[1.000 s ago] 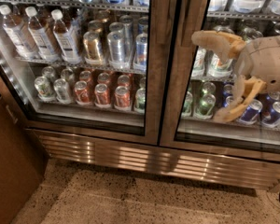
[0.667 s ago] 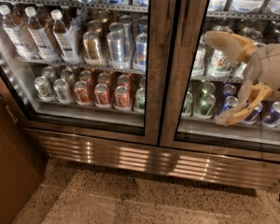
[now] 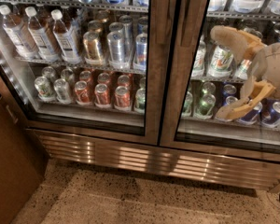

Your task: Open right fridge door

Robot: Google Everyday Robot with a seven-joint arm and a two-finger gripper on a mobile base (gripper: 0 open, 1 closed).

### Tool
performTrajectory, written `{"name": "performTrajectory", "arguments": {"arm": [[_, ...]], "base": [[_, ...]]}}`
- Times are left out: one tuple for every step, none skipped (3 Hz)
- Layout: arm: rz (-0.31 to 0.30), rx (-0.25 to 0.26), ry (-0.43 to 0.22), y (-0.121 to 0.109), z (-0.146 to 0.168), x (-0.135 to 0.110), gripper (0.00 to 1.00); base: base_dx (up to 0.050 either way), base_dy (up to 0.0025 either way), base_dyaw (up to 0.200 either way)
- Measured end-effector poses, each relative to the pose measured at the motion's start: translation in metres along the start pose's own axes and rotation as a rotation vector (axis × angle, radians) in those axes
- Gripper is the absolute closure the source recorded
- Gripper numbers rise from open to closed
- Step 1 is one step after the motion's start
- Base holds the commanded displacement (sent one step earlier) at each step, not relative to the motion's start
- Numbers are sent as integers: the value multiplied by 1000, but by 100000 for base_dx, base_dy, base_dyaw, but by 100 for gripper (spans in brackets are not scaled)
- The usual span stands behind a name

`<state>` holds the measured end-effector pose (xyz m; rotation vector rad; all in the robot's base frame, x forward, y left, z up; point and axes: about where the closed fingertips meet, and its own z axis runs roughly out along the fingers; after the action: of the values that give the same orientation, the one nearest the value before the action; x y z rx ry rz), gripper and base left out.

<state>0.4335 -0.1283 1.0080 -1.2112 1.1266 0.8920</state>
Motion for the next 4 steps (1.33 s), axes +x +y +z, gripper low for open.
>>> {"name": "performTrajectory", "arguments": {"arm": [[0, 0, 0, 0, 0, 0, 0], [11, 6, 4, -20, 6, -8, 0], [17, 10, 30, -36, 15, -13, 0], [17, 10, 30, -36, 15, -13, 0]], "base": [[4650, 1, -2], [0, 0, 0], [0, 0, 0], [-1, 0, 19597]]}}
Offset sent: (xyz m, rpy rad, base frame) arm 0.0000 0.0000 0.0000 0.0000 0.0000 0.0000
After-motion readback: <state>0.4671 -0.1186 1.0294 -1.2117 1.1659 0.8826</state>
